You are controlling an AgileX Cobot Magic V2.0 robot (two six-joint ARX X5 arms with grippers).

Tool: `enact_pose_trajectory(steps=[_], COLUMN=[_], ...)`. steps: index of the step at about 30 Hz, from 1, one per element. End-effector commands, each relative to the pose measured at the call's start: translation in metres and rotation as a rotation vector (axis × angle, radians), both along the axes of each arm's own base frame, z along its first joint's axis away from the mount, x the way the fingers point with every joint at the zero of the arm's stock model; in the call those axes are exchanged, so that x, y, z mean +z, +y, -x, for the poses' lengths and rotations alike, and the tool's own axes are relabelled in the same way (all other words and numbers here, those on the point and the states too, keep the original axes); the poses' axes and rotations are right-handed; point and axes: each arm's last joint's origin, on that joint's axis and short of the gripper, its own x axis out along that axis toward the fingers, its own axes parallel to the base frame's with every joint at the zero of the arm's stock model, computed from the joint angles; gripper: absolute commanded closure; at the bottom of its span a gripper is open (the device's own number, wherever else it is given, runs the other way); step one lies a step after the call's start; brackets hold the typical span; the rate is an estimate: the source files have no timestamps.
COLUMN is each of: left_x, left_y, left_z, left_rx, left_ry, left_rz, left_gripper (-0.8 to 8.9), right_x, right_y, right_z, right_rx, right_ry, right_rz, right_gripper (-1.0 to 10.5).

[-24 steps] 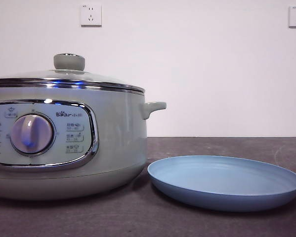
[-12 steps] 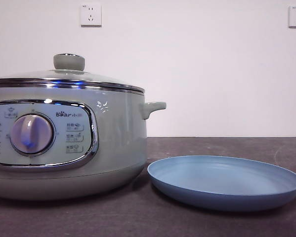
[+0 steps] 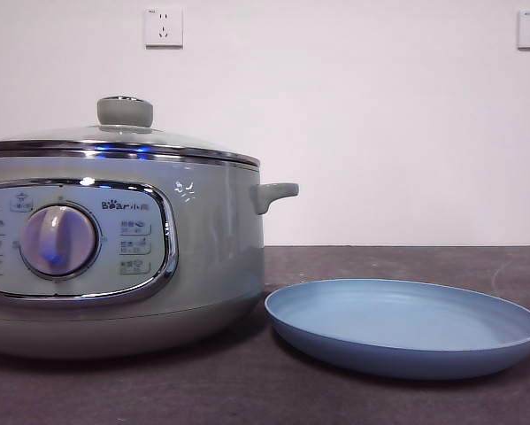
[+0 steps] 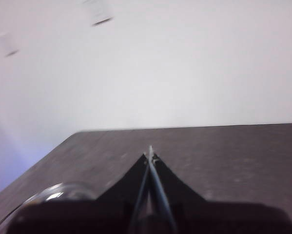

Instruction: Take the potato out from the steamer,put the potato on the plate,close the lid

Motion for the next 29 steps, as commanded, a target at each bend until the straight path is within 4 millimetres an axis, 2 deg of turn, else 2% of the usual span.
enact_pose_trajectory(steps=[1, 4, 8, 13, 17, 19, 21, 22, 24, 29], left_x=[0.022, 0.04, 0.052, 0.052, 0.048, 0.049, 0.05, 0.05, 0.051, 0.05], left_y=[-0.004, -0.008, -0.016, -0.027, -0.032, -0.034, -0.035, -0.035, -0.035, -0.035], left_z=[-0.007, -0.016, -0.032, -0.052, -0.06, -0.061, -0.061, -0.062, -0.062, -0.065], left_rx=[-0.047, -0.079, -0.13, -0.229, -0.251, -0.257, -0.257, -0.254, -0.25, -0.229], left_ry=[-0.016, 0.011, 0.095, 0.198, 0.221, 0.216, 0.202, 0.196, 0.189, 0.193], left_rz=[-0.085, -0.117, -0.156, -0.18, -0.184, -0.185, -0.185, -0.184, -0.184, -0.19], left_gripper=[8.2, 8.2, 8.2, 8.19, 8.13, 7.99, 6.81, 5.92, 4.7, 4.54], right_x=[0.018, 0.033, 0.047, 0.056, 0.059, 0.059, 0.059, 0.059, 0.058, 0.058], right_y=[0.005, 0.01, 0.018, 0.03, 0.037, 0.038, 0.037, 0.037, 0.036, 0.036], right_z=[-0.007, -0.015, -0.026, -0.034, -0.035, -0.036, -0.037, -0.037, -0.037, -0.037], right_rx=[0.084, 0.159, 0.275, 0.384, 0.42, 0.412, 0.378, 0.356, 0.33, 0.33], right_ry=[-0.005, 0.025, 0.063, 0.096, 0.09, 0.089, 0.092, 0.094, 0.095, 0.096], right_rz=[0.077, 0.109, 0.147, 0.203, 0.216, 0.226, 0.234, 0.239, 0.246, 0.245], right_gripper=[9.6, 9.6, 9.6, 9.5, 9.4, 8.6, 7.1, 6.2, 5.1, 5.1])
